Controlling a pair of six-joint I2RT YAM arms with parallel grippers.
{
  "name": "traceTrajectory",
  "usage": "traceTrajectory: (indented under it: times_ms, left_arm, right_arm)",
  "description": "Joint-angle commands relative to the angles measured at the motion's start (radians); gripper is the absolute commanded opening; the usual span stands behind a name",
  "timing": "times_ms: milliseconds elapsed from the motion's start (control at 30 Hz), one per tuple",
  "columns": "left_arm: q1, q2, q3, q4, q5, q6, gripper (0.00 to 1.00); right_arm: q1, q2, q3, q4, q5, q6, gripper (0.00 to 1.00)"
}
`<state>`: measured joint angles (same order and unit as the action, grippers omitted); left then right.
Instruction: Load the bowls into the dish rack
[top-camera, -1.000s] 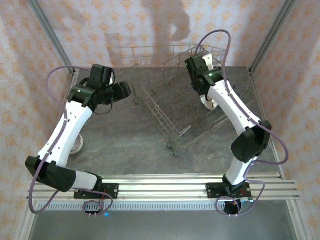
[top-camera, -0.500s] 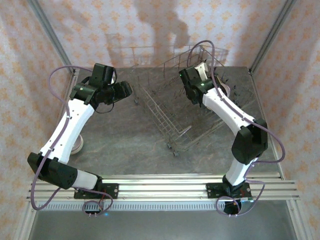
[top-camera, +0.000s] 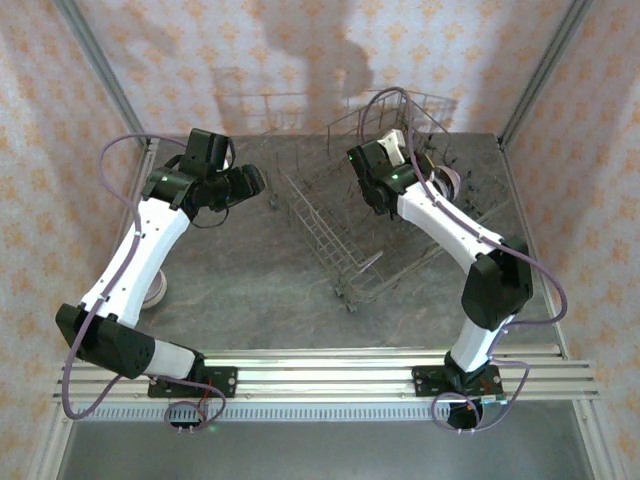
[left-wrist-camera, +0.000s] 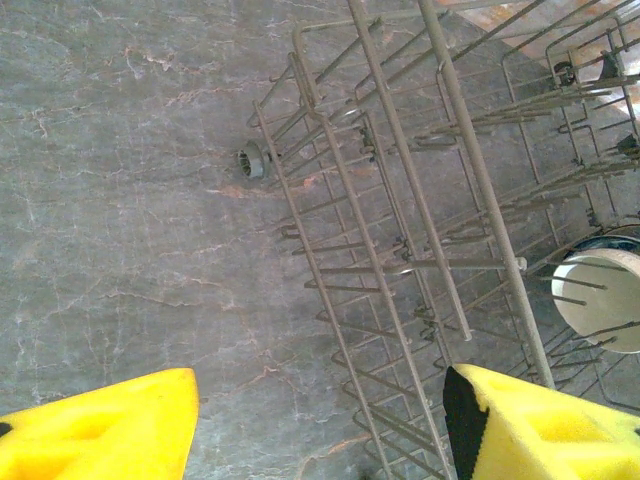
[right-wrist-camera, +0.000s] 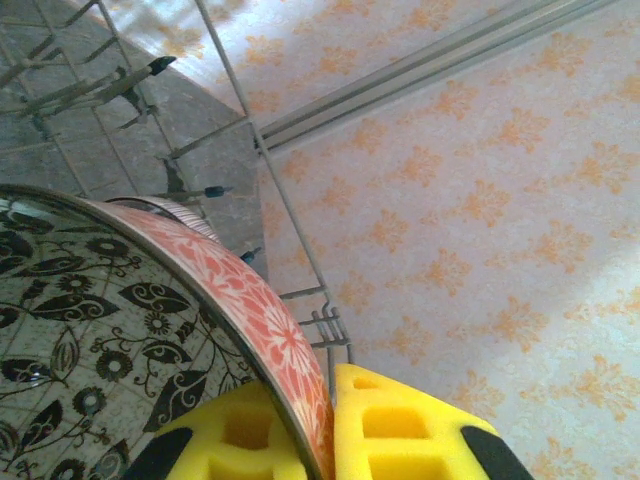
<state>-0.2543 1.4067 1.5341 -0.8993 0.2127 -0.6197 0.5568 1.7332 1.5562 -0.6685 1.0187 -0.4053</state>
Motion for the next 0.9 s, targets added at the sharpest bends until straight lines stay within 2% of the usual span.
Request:
traceTrajectory:
  times_ms: [0,333,467,867]
  left_arm:
    - [0.006,-0.026,-0.015,0.021,-0.004,0.024,0.67]
    - [0.006,-0.033,-0.045,0.048,0.014,0.033,0.67]
    - [0.007,-0.035,-0.055,0.054,0.020,0.041,0.67]
    - [0.022,-0.052,-0.066,0.065,0.046,0.064,0.67]
  right_arm:
    - [0.005,-0.002,-0.022,0.037,0.103,-0.006,0.00]
    - [0.017,-0.017,-0.073,0.075,0.131,-0.015,0.00]
    - [0.021,-0.016,-0.052,-0.001,0.100,0.060,0.00]
    - [0.038,-0.006,-0.086,-0.004,0.029,0.055,0.00]
